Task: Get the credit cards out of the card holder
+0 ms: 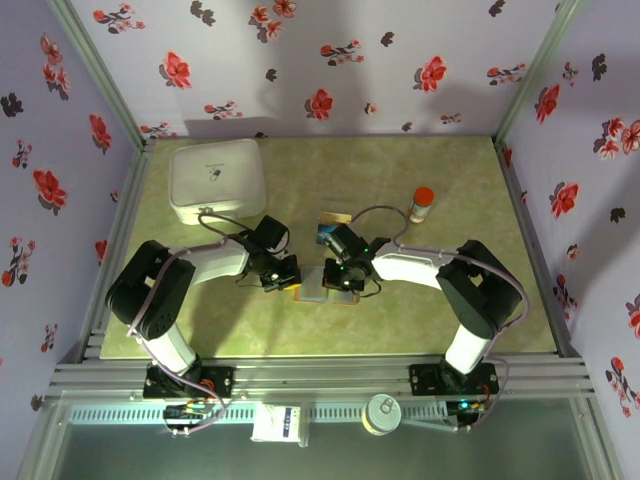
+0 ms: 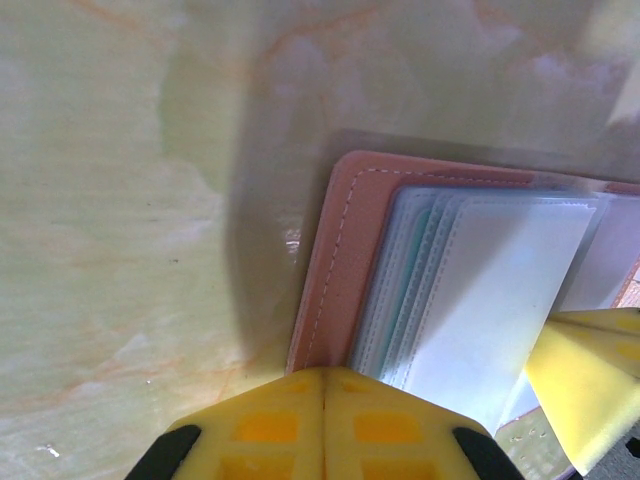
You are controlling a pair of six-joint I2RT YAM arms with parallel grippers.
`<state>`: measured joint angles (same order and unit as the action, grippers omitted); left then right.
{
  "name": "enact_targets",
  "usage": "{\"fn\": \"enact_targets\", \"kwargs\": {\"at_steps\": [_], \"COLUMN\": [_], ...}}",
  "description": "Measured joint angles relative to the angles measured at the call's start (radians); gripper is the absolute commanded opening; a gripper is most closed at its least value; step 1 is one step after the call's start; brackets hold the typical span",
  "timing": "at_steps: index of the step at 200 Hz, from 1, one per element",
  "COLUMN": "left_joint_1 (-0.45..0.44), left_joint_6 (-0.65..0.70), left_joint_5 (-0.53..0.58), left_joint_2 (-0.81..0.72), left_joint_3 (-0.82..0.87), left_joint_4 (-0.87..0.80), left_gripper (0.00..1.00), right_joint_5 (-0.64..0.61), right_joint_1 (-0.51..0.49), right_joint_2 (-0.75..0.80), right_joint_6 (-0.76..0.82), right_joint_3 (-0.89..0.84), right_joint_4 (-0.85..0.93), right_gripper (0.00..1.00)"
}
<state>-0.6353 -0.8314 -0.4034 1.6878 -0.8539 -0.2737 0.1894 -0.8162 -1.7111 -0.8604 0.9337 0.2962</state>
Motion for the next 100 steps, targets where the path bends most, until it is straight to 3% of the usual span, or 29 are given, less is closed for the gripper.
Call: {"fn": "enact_targets", "kwargs": {"at_steps": [26,100], "left_joint_1": [0.0,0.0], "left_joint_6": [0.0,0.003], "left_joint_5": [0.0,0.0], "left_joint_2": [0.0,0.0], "left_joint_3": [0.0,0.0], "left_joint_4": [0.0,0.0], "left_gripper": [0.07,0.07], "right_joint_5": [-0.003,0.06], "right_joint_1": [0.0,0.0], "right_joint_2": [0.005,0.06], "right_joint_6": [0.001,-0.022], "right_joint_3": [-0.002,-0.002], "right_joint_4": [0.001,-0.08], "right_gripper": [0.13,0.16]}}
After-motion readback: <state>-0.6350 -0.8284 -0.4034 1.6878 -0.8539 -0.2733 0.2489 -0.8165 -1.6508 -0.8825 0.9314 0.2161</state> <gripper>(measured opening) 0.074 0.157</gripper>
